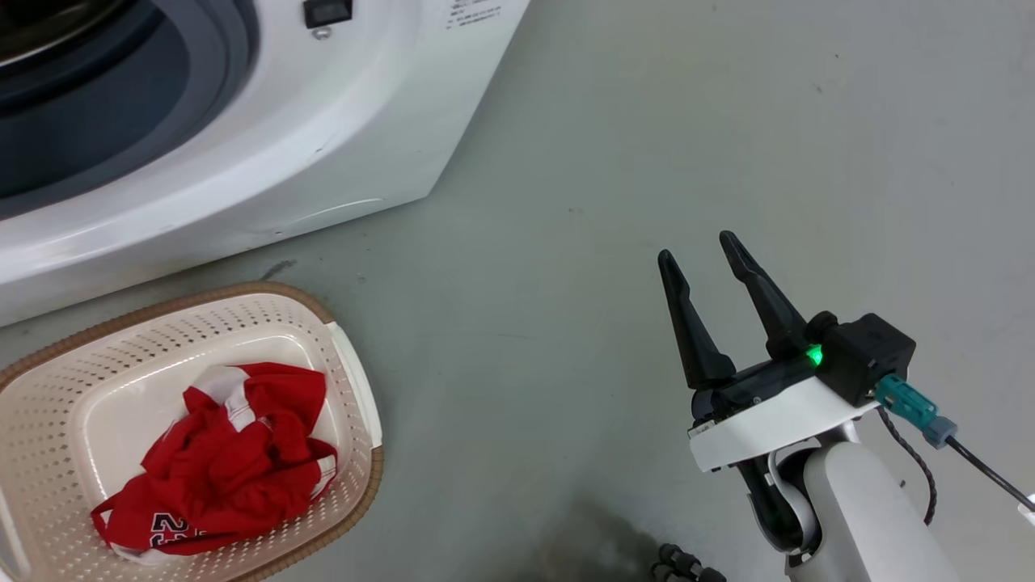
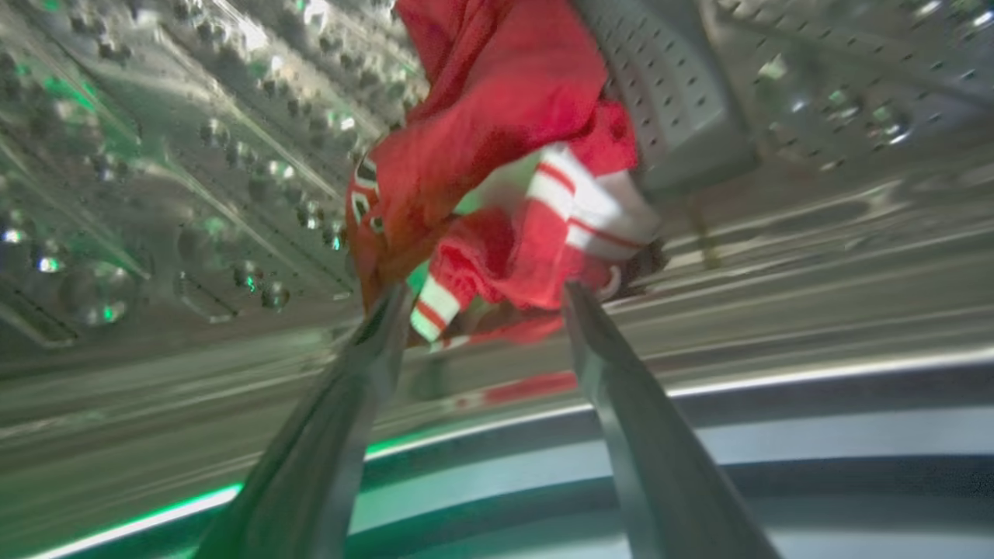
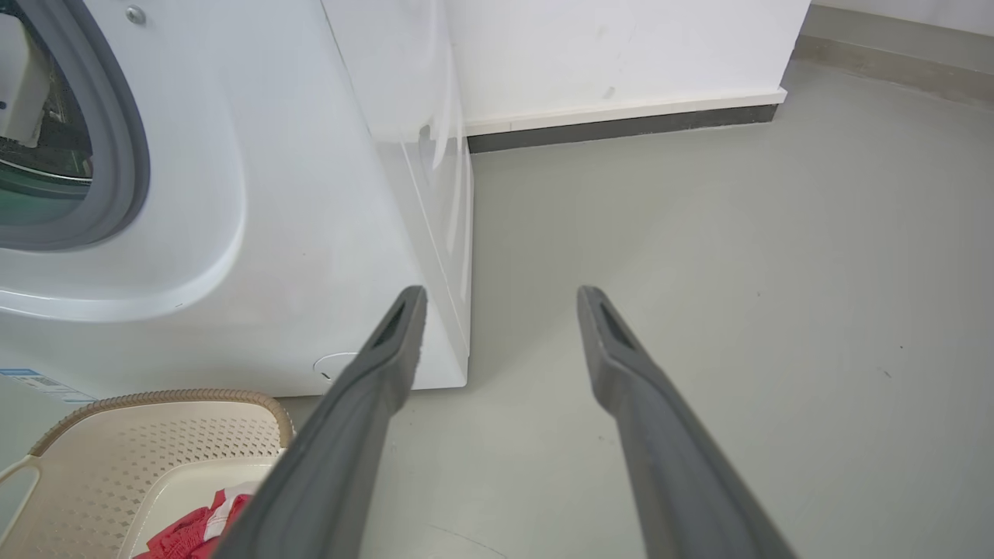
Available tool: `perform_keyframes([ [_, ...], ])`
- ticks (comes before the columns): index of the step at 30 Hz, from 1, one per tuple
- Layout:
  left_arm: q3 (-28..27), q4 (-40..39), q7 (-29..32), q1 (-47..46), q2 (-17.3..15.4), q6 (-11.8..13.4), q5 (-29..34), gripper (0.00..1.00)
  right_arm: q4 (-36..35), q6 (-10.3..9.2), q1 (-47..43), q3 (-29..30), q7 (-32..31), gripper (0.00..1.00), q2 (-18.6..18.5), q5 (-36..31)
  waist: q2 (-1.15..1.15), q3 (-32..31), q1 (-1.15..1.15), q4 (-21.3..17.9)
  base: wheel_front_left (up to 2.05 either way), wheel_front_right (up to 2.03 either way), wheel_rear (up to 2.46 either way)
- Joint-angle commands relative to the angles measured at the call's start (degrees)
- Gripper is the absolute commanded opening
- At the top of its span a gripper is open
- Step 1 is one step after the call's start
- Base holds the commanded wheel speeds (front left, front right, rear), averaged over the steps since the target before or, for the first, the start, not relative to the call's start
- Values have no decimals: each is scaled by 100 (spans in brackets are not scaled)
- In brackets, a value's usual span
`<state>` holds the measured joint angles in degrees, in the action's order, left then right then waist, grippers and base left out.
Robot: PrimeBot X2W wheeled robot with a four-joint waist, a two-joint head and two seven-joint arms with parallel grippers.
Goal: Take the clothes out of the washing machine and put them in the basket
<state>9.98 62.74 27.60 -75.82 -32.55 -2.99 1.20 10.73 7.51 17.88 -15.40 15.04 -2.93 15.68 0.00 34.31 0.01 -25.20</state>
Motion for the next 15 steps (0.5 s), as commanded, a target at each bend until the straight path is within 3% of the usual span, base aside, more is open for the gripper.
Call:
perform_keyframes([
  [1,50,30,410,-147,-81,7,62,100,-36,-4,120,-44,19,100,10,68,0,57,-1,-59,0,0,0],
  [10,93,-141,1683,-159,-220,168,32,100,-54,-4,118,-119,19,100,10,167,0,113,-1,-166,0,0,0],
  [11,89,-210,1761,-113,-224,201,15,88,-52,-4,120,-117,20,100,10,175,0,118,-1,-172,0,0,0],
  [12,69,-289,1823,-65,-223,227,-3,44,-47,-4,118,-119,19,100,9,187,0,121,-1,-174,0,0,0],
  [13,66,-410,1806,-13,-226,277,-13,11,-40,-4,116,-124,20,100,10,194,0,124,-1,-176,0,0,0],
  [14,59,-540,1773,36,-237,334,-22,0,-33,-4,117,-130,19,100,10,189,0,126,-1,-177,0,0,0],
  [15,51,-643,1782,106,-244,369,-36,0,-29,-4,118,-136,19,100,10,193,0,121,-1,-177,0,0,0],
])
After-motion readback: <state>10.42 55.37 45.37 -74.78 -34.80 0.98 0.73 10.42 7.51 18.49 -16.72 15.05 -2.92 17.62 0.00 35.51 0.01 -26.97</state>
